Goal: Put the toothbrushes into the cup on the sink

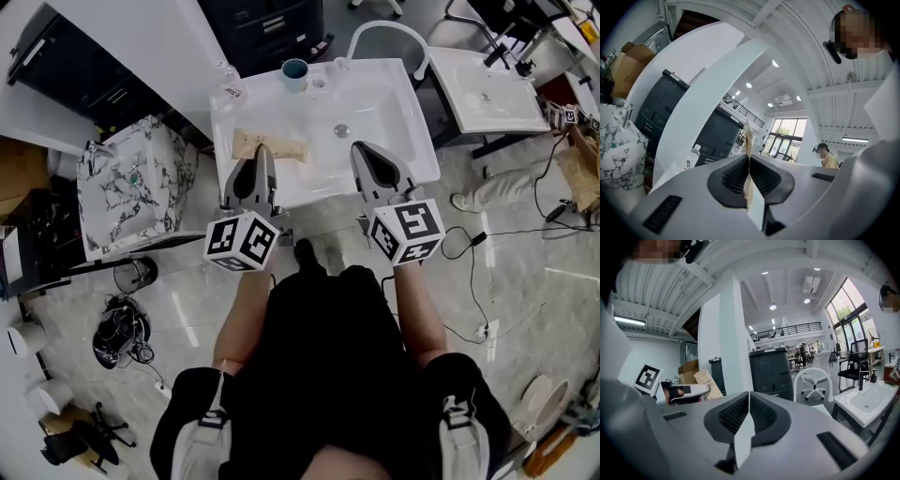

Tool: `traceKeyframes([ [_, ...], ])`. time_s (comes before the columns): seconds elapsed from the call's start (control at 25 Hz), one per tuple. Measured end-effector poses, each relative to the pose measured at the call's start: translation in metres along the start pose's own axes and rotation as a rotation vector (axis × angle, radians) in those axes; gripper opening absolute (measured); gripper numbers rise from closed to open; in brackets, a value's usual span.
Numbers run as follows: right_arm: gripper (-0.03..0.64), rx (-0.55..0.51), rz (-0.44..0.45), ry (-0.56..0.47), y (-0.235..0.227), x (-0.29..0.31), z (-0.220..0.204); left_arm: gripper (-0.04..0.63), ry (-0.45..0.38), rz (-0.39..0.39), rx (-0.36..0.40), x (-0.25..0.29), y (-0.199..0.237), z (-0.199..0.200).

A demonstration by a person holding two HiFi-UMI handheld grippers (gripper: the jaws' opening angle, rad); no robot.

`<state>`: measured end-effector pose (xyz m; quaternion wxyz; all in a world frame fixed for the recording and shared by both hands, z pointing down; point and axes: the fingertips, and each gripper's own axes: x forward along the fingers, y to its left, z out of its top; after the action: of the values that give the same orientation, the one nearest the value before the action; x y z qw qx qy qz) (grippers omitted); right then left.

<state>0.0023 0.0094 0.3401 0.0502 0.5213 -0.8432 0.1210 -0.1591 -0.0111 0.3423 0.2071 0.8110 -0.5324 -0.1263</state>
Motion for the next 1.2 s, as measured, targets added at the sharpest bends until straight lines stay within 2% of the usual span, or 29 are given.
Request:
traceKeyframes([
  [0.48, 0.032, 0.010, -0.030, 0.039, -0.006, 0.010, -0.006, 0.023, 0.034, -0.011, -0.023, 0.015, 0.011, -0.006],
  [0.84, 0.032, 0.015, 0.035, 0.038, -0.018, 0.050, 0.001, 0.023, 0.026, 0.045, -0.003, 0.038, 0.026, 0.001],
  [1.2, 0.032, 0.019, 0.114, 0.034, -0.047, 0.105, 0.017, 0.023, -0.008, 0.108, 0.030, 0.085, 0.038, 0.018],
])
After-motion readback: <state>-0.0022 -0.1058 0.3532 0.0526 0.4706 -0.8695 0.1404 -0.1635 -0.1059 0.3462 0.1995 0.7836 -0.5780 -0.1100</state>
